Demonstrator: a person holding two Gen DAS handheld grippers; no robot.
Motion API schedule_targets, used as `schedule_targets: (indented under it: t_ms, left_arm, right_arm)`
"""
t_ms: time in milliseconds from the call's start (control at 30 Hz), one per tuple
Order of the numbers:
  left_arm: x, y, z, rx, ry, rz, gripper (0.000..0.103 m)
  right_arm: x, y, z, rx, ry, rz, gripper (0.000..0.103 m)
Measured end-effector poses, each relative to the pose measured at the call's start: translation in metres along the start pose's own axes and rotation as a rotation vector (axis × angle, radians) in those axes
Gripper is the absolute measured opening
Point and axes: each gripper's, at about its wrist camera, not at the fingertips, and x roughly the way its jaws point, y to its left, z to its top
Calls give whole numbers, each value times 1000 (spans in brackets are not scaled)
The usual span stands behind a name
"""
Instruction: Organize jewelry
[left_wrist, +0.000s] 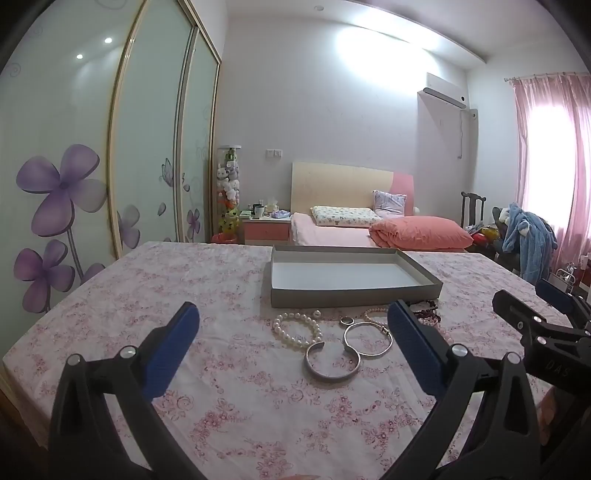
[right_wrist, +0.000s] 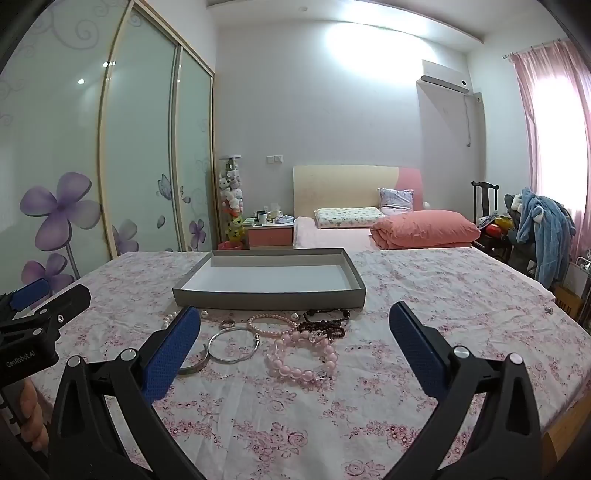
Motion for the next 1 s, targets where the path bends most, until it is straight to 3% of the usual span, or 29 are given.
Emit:
schedule_targets:
  t_ms: [1000]
  left_arm:
    - [2,0,0,-3,6,0,99]
  right_arm:
    - [0,-1,-1,4,4,2,101]
